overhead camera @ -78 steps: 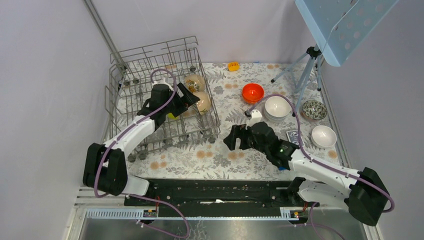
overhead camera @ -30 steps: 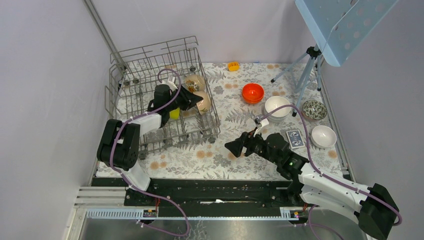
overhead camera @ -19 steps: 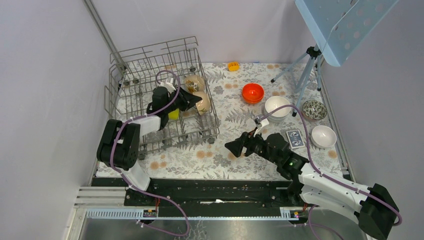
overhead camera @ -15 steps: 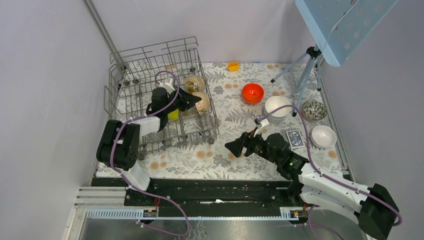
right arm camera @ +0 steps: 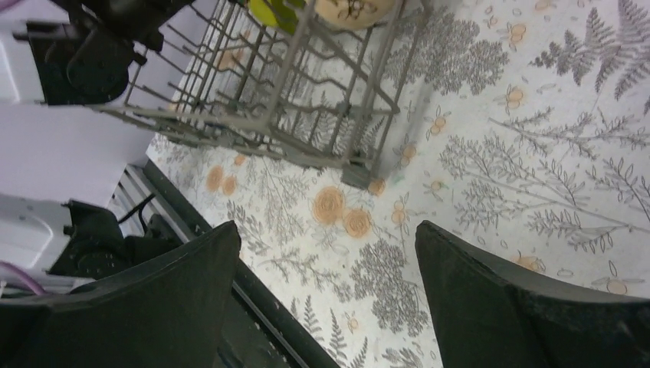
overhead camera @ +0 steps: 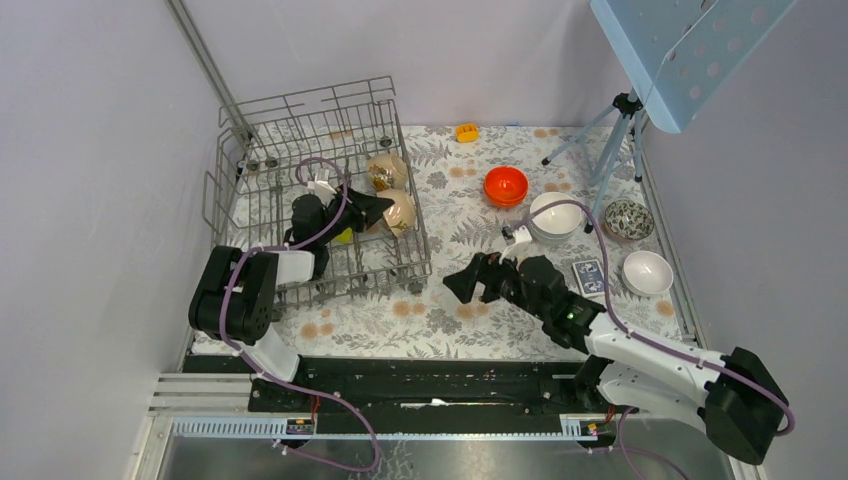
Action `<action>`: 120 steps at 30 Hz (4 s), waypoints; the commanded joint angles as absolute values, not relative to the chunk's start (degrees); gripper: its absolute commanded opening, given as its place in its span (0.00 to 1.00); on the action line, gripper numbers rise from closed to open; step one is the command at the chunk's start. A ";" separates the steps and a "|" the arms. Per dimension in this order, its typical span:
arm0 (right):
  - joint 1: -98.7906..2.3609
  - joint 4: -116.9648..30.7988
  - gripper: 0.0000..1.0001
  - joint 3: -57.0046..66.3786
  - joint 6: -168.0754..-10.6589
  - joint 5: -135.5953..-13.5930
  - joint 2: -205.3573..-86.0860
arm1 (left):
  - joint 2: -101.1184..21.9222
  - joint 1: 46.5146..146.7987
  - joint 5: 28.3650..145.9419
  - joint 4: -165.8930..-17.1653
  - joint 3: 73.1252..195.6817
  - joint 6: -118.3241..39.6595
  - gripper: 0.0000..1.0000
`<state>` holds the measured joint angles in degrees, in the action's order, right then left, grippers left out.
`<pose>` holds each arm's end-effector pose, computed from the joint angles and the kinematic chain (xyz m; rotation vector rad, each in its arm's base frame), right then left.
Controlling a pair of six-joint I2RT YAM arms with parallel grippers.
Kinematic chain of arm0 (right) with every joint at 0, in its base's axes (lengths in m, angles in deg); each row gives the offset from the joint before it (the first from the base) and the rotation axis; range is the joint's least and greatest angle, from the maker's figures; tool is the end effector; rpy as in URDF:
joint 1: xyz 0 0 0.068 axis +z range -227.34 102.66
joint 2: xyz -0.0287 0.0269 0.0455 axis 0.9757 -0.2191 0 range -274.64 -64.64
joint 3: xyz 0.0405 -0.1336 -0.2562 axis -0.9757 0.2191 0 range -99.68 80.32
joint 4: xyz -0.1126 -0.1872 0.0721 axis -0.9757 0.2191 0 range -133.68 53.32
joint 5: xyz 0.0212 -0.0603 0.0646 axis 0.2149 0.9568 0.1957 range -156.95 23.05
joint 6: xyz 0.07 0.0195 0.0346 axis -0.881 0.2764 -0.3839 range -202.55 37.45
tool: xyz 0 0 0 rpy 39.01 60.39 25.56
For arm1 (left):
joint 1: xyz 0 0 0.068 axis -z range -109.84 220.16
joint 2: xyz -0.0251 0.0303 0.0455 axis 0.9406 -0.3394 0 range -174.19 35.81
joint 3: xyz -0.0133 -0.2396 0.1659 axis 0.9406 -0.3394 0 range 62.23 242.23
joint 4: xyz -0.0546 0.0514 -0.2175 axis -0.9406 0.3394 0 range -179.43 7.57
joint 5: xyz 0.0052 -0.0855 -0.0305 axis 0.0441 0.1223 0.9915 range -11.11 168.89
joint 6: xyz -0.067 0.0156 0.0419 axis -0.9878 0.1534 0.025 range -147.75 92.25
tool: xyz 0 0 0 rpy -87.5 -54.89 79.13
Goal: Unload the bowls from the dish rack
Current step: Pick up the bowl from the dish rack, then place the bowl at the center of the board.
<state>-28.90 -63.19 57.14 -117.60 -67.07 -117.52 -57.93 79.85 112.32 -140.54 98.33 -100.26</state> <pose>0.1347 0.1522 0.2618 -0.2201 1.8600 1.0444 0.3222 -0.0940 0.2350 -0.5443 1.8479 -1.5123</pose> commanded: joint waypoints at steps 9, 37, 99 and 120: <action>-29.34 -55.23 0.90 30.70 -118.59 -59.04 -138.27 | -55.63 79.04 115.18 -157.37 97.45 -106.24 0.00; -37.11 -51.09 0.43 24.33 -123.33 -66.30 -152.48 | -47.31 76.22 117.65 -155.65 97.06 -108.08 0.00; -37.22 -15.29 0.97 20.34 -108.87 -74.12 -112.13 | -10.67 113.06 91.37 -62.47 129.34 -37.25 0.00; -37.25 -13.06 0.96 25.43 -111.99 -58.40 -103.76 | -26.96 161.17 49.82 -57.02 132.85 0.62 0.00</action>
<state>-37.00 -12.70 25.38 -112.53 -59.86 -105.59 -27.65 154.23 58.64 -55.03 133.19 -11.59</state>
